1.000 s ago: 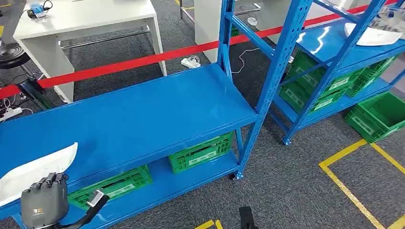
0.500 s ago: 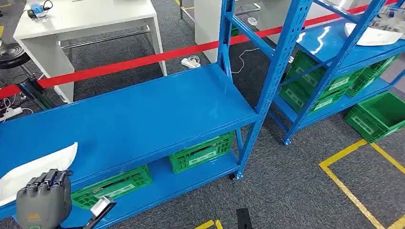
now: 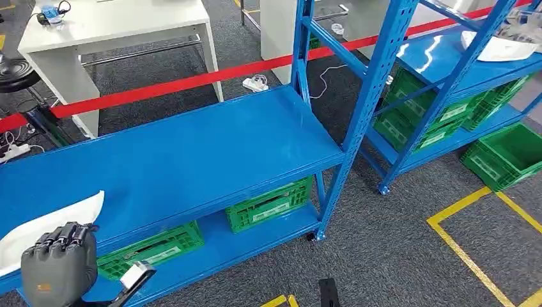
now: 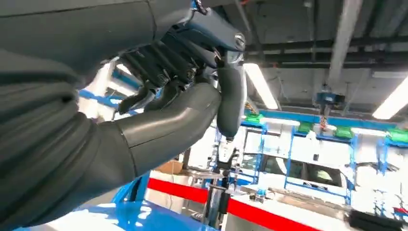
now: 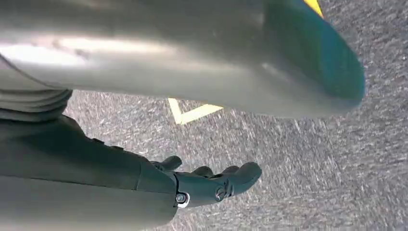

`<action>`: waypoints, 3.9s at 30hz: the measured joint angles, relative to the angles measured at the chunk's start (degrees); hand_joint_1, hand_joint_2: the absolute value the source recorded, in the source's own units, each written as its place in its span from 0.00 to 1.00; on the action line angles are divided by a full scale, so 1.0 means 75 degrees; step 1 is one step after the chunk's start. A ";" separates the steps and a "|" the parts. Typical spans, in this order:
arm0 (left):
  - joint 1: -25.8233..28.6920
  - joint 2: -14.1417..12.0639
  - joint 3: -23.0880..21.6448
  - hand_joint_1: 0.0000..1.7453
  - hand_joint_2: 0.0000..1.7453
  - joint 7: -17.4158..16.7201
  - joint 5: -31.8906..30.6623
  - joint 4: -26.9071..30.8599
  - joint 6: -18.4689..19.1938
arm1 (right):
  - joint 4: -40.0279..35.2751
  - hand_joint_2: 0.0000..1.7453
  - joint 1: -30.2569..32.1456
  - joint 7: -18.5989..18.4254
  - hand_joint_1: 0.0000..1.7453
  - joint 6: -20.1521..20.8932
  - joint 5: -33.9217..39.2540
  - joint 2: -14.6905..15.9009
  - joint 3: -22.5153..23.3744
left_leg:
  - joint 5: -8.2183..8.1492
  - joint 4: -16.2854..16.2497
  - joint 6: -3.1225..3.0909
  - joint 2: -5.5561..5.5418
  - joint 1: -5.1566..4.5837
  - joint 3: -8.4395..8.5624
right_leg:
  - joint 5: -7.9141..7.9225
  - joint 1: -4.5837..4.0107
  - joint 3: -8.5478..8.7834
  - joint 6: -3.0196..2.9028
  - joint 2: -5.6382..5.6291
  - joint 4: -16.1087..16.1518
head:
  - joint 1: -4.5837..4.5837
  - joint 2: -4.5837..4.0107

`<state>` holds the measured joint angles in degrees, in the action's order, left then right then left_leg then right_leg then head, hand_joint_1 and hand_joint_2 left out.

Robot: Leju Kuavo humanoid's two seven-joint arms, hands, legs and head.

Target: Take the parts from the cabinet and place them on the table.

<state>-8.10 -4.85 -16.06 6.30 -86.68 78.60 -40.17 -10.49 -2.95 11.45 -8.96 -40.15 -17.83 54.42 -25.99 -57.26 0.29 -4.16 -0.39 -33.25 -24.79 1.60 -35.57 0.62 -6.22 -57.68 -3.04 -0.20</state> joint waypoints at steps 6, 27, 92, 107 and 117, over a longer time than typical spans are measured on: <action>0.0034 0.0933 0.1064 1.00 1.00 0.1122 0.0274 0.0070 0.0000 | 0.0000 0.00 -0.0010 0.0082 0.00 -0.0026 0.0000 0.0274 0.0038 | -0.0001 0.0000 -0.0001 0.0001 -0.0001 -0.0001 | 0.0000 0.0001 0.0001 0.0001 -0.0001 0.0000 | 0.0000 0.0000; 0.0964 0.2380 0.3170 0.00 0.00 0.2451 0.0647 0.1029 -0.0003 | -0.0009 0.00 -0.0101 0.0385 0.00 0.0385 -0.0682 0.0950 -0.1081 | -0.0010 -0.0001 -0.0005 -0.0025 -0.0001 0.0007 | -0.0016 0.0000 0.0012 0.0015 0.0026 -0.0001 | 0.0000 0.0000; 0.0611 0.2377 0.2820 0.00 0.00 0.2127 0.0559 0.0280 -0.0003 | -0.0009 0.00 -0.0137 0.0239 0.00 0.0461 -0.0796 0.1043 -0.1285 | -0.0010 -0.0001 -0.0003 -0.0021 -0.0001 0.0008 | -0.0016 0.0000 0.0010 0.0015 0.0021 -0.0001 | 0.0000 0.0000; 0.0611 0.2377 0.2820 0.00 0.00 0.2127 0.0559 0.0280 -0.0003 | -0.0009 0.00 -0.0137 0.0239 0.00 0.0461 -0.0798 0.1046 -0.1285 | -0.0011 -0.0001 -0.0003 -0.0021 -0.0001 0.0008 | -0.0016 0.0000 0.0010 0.0015 0.0021 -0.0001 | 0.0000 0.0000; 0.0610 0.2377 0.2820 0.00 0.00 0.2127 0.0559 0.0280 -0.0003 | -0.0009 0.00 -0.0137 0.0239 0.00 0.0461 -0.0799 0.1046 -0.1285 | -0.0010 -0.0001 -0.0003 -0.0021 -0.0001 0.0008 | -0.0016 0.0000 0.0010 0.0015 0.0021 -0.0001 | 0.0000 0.0000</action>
<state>-3.52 12.98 5.09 22.25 -82.49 80.70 -40.19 -10.56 -3.98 13.25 -5.51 -46.14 -9.99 44.78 -26.07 -57.26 0.27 -4.31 -0.39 -33.19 -24.91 1.60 -35.49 0.73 -6.06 -57.69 -3.04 -0.20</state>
